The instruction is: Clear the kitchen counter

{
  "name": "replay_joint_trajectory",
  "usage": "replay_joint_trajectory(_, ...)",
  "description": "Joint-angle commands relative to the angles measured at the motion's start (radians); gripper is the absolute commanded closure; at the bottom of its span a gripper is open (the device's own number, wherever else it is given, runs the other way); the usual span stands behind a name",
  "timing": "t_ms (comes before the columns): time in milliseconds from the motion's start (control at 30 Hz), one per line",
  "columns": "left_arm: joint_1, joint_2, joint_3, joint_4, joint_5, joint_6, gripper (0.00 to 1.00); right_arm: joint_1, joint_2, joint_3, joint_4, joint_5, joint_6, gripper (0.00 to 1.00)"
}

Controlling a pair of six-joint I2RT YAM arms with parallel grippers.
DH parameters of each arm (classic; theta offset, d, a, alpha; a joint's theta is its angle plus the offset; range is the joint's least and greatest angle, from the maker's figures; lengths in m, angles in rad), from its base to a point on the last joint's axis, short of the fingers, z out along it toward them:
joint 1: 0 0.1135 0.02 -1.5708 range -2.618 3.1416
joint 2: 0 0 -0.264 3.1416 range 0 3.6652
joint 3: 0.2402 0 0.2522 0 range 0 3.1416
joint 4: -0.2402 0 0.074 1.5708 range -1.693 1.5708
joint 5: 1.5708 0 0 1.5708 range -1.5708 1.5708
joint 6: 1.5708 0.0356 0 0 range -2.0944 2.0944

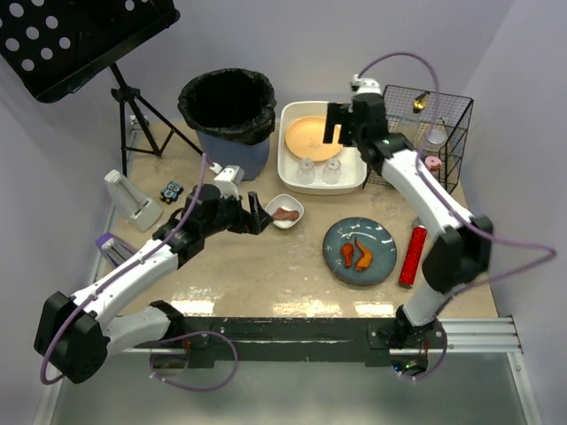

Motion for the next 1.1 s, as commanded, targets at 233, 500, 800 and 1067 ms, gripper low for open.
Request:
replay_joint_trajectory(233, -0.261, 0.226, 0.005, 0.295, -0.139, -0.234, 0.14, -0.002, -0.572, -0.431, 0.422, -0.073, 0.219, 0.02)
replay_joint_trajectory(500, -0.343, 0.483, 0.111, 0.373, -0.142, -0.346, 0.23, -0.002, -0.733, -0.514, 0.402, -0.046, 0.248, 0.06)
replay_joint_trajectory(800, -0.426, 0.693, 0.194, 0.432, -0.150, -0.501, 0.35, -0.002, -0.795, -0.546, 0.394, -0.038, 0.266, 0.07)
replay_joint_trajectory(1067, -0.432, 0.799, 0.248, 0.402, -0.173, -0.578, 0.51, -0.004, -0.810, -0.552, 0.385, -0.070, 0.285, 0.07)
